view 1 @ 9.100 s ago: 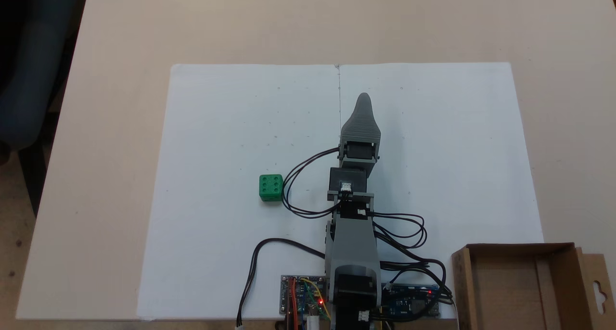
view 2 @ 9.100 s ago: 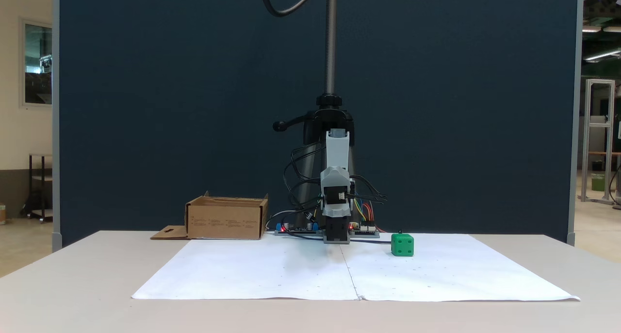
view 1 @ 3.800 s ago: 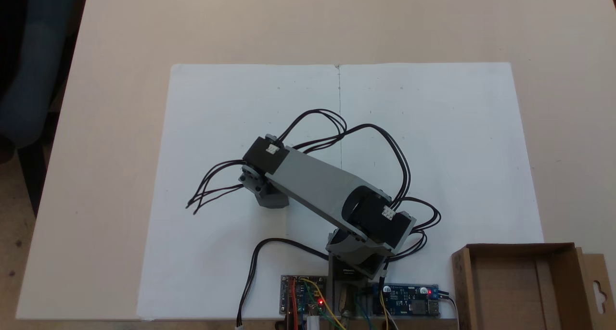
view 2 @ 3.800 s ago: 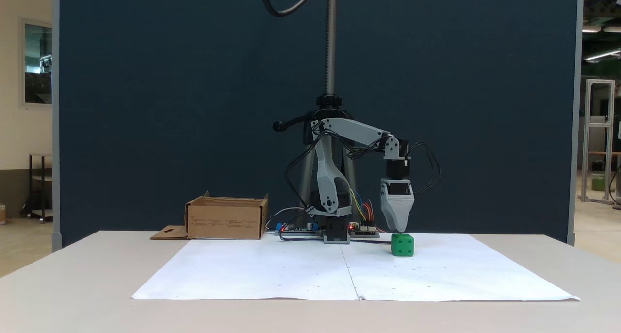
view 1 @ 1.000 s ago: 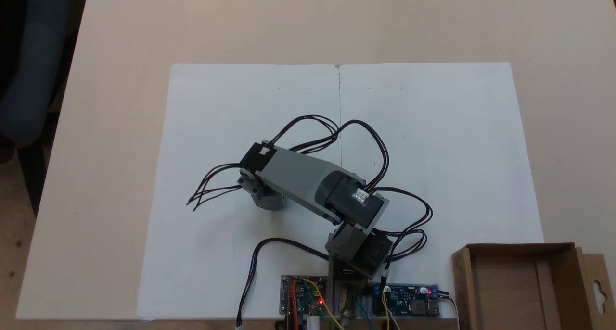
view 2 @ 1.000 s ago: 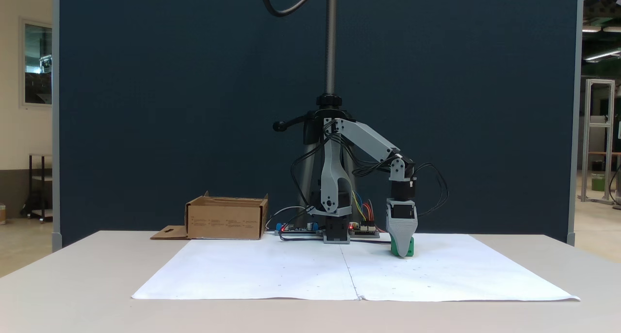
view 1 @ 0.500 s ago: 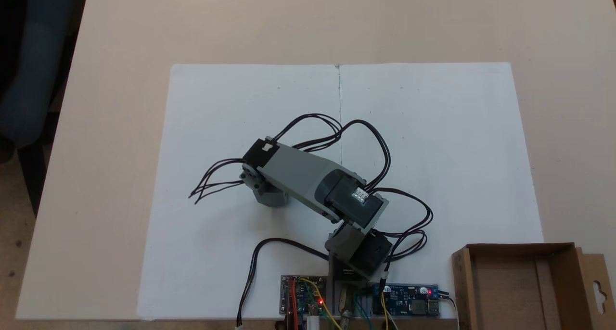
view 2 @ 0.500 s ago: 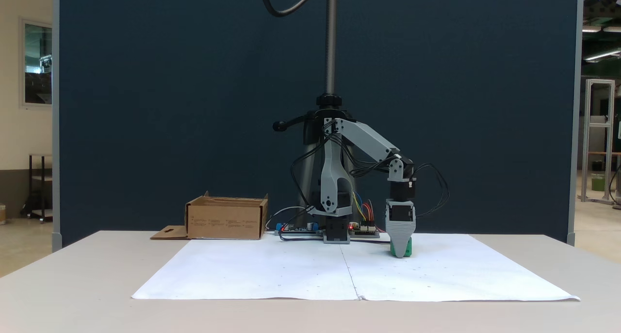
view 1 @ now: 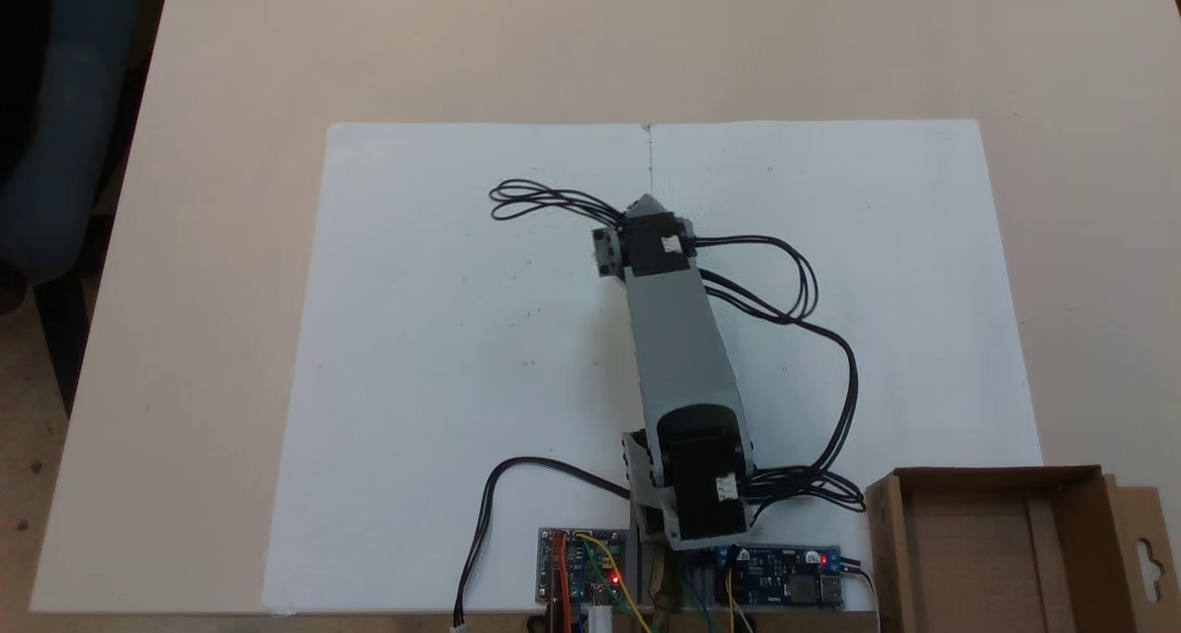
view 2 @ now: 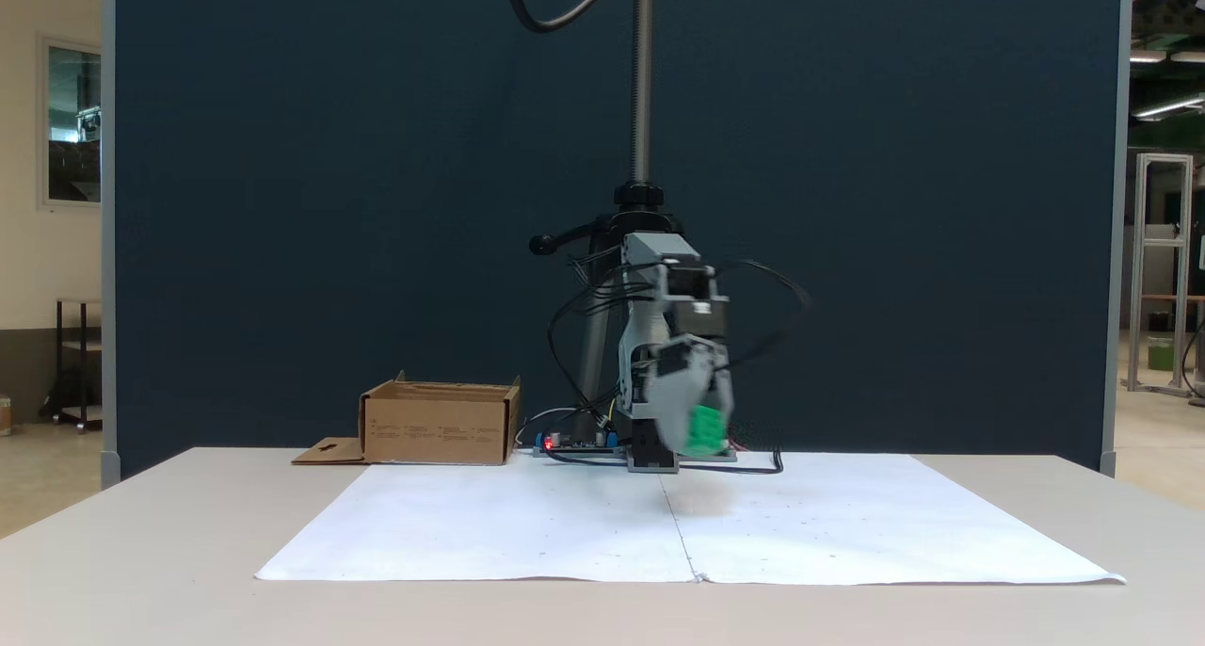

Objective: Grasp a green dice and put it in the bin.

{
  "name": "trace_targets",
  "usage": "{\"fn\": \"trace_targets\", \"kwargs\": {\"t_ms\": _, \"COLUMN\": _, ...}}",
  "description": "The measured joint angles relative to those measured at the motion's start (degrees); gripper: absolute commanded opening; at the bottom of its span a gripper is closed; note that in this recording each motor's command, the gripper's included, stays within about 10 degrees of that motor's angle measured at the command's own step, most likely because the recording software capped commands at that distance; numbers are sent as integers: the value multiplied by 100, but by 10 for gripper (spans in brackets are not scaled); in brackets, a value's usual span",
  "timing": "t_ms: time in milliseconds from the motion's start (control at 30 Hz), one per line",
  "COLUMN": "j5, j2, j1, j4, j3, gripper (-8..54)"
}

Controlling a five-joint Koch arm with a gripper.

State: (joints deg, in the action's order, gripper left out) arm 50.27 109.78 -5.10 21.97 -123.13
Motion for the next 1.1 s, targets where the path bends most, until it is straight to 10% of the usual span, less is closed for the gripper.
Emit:
{"fn": "trace_targets", "kwargs": {"t_ms": 733, "j5": -4667, "j2": 396, "j1": 8534, "j4": -308, "j3": 1046, "gripper": 121}}
{"fn": "trace_targets", "kwargs": {"t_ms": 1100, "j5": -5818, "j2": -2048, "j1": 10521, "j4": -316, "j3": 3015, "gripper": 121}}
